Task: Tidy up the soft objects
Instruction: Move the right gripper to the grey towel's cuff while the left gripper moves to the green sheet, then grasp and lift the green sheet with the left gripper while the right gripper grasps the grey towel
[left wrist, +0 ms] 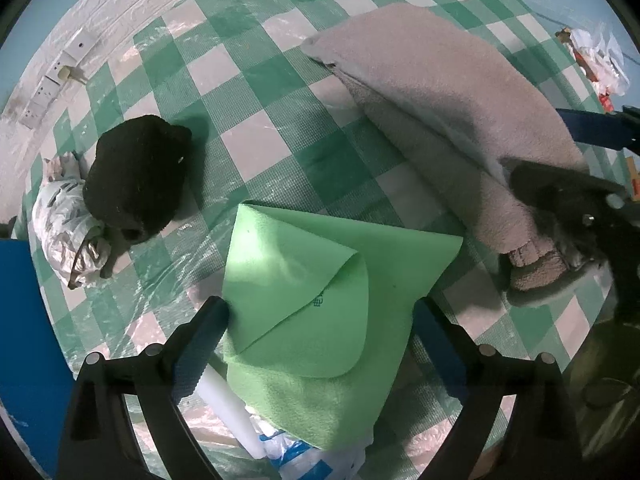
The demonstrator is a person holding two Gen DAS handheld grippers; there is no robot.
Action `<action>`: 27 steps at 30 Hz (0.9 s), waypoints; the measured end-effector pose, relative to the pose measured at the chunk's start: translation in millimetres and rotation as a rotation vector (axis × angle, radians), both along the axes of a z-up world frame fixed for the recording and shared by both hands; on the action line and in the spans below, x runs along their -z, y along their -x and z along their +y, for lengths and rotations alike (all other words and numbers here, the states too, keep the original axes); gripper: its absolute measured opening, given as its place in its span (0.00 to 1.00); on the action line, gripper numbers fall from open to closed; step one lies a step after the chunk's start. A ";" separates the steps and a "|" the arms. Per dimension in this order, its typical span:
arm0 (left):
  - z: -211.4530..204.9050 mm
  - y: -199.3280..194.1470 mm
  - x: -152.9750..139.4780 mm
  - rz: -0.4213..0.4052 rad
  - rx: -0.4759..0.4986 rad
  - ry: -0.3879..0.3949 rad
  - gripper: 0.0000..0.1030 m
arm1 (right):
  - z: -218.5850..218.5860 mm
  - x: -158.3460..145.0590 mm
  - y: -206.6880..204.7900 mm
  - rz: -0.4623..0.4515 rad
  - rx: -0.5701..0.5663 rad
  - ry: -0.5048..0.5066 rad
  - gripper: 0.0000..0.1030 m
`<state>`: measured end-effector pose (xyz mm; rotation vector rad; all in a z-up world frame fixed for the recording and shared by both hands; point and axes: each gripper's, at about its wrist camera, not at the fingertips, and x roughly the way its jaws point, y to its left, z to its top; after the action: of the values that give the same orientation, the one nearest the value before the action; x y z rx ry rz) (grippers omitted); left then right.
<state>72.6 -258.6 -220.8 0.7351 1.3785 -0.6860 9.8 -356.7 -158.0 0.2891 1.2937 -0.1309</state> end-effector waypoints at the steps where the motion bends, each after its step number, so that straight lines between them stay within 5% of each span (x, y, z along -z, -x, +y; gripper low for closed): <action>1: 1.7 0.2 0.6 0.002 -0.002 0.007 0.90 | 0.5 1.3 -0.6 0.002 -0.001 0.001 0.66; 4: 10.9 3.7 -0.9 0.016 0.000 0.037 0.81 | 2.5 7.4 -3.0 0.024 -0.007 0.020 0.68; 11: 19.4 4.1 -9.9 -0.002 0.023 0.063 0.25 | 4.5 23.5 -4.4 0.065 -0.003 0.024 0.70; 18: 27.7 1.8 -18.0 -0.047 0.029 0.057 0.07 | 3.8 38.2 -6.2 0.071 0.016 -0.003 0.72; 21: 33.9 7.4 -23.7 -0.066 0.042 0.060 0.07 | 6.7 39.7 -6.2 0.068 0.008 0.011 0.71; 27: 35.8 15.7 -42.1 -0.099 0.026 0.097 0.07 | 18.6 36.6 -9.2 0.049 -0.012 -0.022 0.40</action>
<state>56.9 -222.8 -178.7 0.7021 1.2390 -0.7223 19.0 -338.1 -194.6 0.2984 1.3457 -0.1149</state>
